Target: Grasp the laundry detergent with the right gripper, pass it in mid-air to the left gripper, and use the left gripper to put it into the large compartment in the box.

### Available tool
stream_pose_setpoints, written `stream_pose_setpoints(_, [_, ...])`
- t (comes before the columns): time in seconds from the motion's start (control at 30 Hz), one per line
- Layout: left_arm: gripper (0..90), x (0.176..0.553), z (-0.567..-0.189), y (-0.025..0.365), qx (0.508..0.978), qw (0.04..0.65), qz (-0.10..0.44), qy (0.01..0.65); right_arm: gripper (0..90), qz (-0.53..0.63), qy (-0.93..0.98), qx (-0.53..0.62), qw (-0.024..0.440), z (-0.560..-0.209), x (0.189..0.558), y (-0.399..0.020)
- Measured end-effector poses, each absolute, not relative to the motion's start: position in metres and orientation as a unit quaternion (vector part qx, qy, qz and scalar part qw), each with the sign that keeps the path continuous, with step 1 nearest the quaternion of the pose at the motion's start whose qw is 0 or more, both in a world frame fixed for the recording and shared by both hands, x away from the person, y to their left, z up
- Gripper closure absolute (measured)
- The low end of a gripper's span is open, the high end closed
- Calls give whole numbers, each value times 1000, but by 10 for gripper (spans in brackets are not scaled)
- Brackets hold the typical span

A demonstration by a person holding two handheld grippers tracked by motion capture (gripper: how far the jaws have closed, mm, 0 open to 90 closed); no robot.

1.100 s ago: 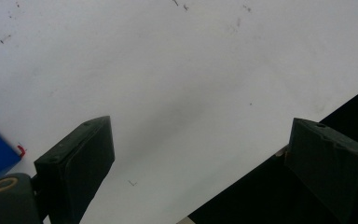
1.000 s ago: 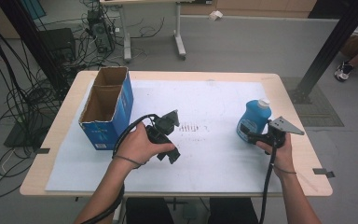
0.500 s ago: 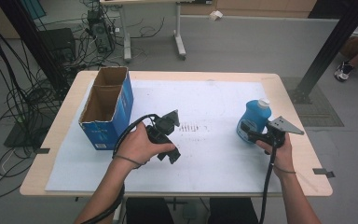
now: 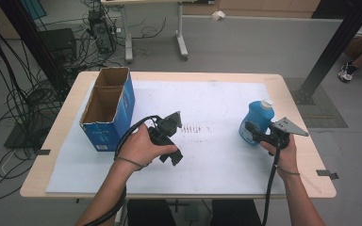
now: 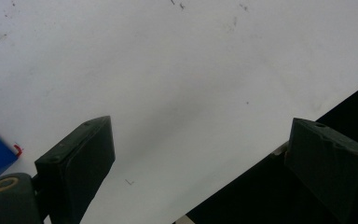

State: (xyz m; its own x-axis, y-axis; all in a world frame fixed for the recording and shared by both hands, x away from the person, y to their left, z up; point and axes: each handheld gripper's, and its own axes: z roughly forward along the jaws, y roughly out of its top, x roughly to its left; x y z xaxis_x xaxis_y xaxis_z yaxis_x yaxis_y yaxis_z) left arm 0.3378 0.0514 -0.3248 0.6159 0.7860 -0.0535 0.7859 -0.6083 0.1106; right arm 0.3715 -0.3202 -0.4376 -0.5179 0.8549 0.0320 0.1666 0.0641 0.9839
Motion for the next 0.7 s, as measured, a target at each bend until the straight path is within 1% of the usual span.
stream_pose_setpoints(0.1, [83, 338, -324, 51, 897, 62, 0, 438, 419, 565, 662, 387, 304, -437, 372, -321])
stream_pose_setpoints(0.7, [83, 337, -324, 48, 898, 63, 0, 436, 439, 558, 670, 385, 303, -435, 372, -322])
